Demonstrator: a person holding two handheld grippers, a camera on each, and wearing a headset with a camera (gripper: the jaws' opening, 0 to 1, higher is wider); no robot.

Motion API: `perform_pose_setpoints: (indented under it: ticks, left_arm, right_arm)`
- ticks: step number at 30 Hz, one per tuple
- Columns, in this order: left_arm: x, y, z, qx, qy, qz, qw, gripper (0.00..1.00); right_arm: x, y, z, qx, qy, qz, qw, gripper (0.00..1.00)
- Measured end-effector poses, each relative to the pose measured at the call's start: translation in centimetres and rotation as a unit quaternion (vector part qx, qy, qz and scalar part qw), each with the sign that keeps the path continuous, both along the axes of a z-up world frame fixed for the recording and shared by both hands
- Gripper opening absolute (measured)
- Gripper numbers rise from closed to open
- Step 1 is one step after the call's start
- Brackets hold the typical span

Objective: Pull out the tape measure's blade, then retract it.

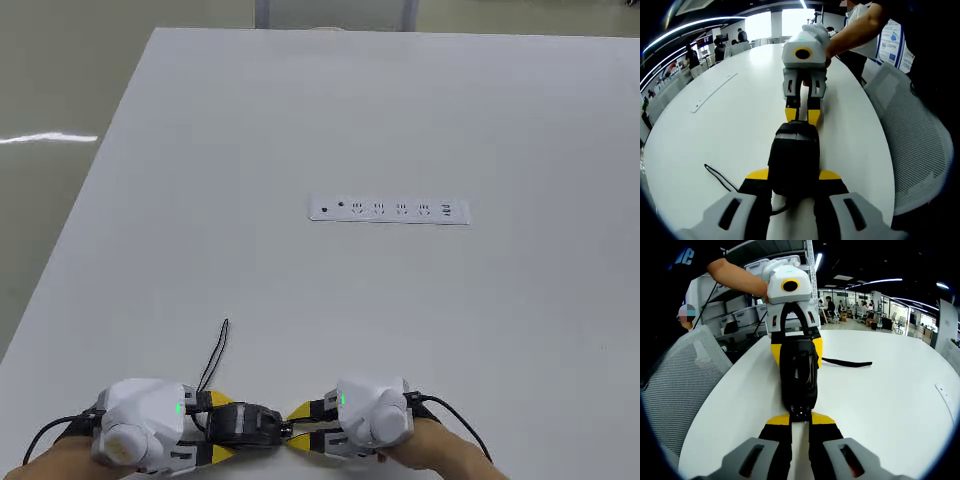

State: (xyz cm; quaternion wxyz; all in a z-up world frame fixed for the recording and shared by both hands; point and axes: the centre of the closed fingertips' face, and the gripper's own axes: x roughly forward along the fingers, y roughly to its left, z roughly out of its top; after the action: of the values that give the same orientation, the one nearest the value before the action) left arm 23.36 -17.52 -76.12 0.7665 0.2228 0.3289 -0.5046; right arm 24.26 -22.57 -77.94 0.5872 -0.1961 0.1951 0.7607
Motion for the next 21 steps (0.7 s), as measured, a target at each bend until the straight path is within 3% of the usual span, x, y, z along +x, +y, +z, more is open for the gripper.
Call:
perform_pose_setpoints:
  ticks: [21]
  left_arm:
    - [0.01,0.06,0.04,-0.002,-0.001,0.002,1.0000,0.28]
  right_arm:
    - [0.23,-0.78,0.17,-0.003,0.005,-0.005,1.0000,0.09]
